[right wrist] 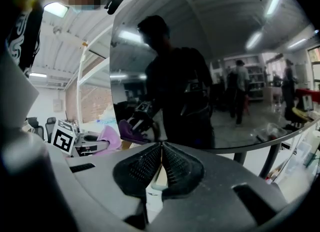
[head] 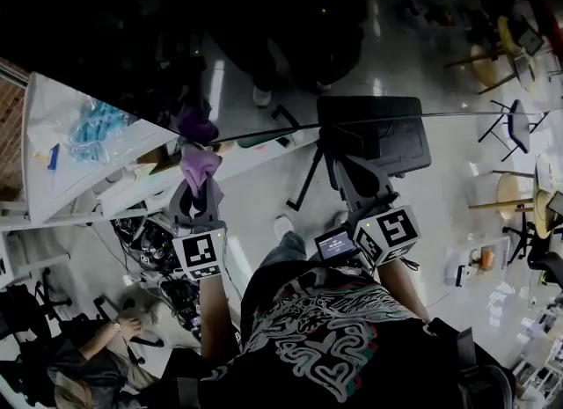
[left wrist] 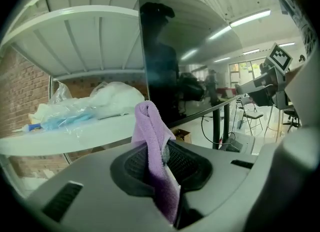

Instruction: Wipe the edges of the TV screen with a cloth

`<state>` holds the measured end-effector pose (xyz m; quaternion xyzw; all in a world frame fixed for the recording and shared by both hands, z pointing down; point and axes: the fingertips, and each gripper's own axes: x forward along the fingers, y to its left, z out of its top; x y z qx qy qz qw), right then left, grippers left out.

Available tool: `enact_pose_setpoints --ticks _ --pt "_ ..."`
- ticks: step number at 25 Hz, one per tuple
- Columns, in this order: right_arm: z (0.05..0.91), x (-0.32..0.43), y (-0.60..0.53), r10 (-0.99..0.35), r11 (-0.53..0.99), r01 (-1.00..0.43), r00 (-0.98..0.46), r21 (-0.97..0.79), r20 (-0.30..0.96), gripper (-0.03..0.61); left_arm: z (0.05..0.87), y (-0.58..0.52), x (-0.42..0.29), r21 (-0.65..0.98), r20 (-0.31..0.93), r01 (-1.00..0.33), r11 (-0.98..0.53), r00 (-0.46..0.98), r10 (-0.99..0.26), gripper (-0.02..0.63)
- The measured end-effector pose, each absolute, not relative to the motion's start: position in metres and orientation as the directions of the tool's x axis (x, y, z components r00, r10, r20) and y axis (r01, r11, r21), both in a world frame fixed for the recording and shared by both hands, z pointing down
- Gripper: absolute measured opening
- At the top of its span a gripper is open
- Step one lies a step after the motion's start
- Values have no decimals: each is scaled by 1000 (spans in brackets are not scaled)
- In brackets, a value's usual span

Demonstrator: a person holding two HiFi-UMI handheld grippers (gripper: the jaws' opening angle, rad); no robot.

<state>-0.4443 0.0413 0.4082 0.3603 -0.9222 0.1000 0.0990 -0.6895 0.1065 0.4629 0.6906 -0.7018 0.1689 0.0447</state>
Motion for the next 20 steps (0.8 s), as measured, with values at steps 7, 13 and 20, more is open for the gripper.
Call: enact_pose_setpoints --ticks 7,13,20 --pt "402 -454 40 -641 727 -678 -726 -106 248 32 466 92 -688 -175 309 -984 -42 -15 -951 72" --pt "406 -451 35 -635 735 -670 -733 -100 245 32 468 84 -687 -175 293 -984 -32 -21 -956 72" --pt "414 -445 34 -634 731 -671 -736 -127 239 32 462 80 -684 -195 268 -980 -32 -22 -963 72"
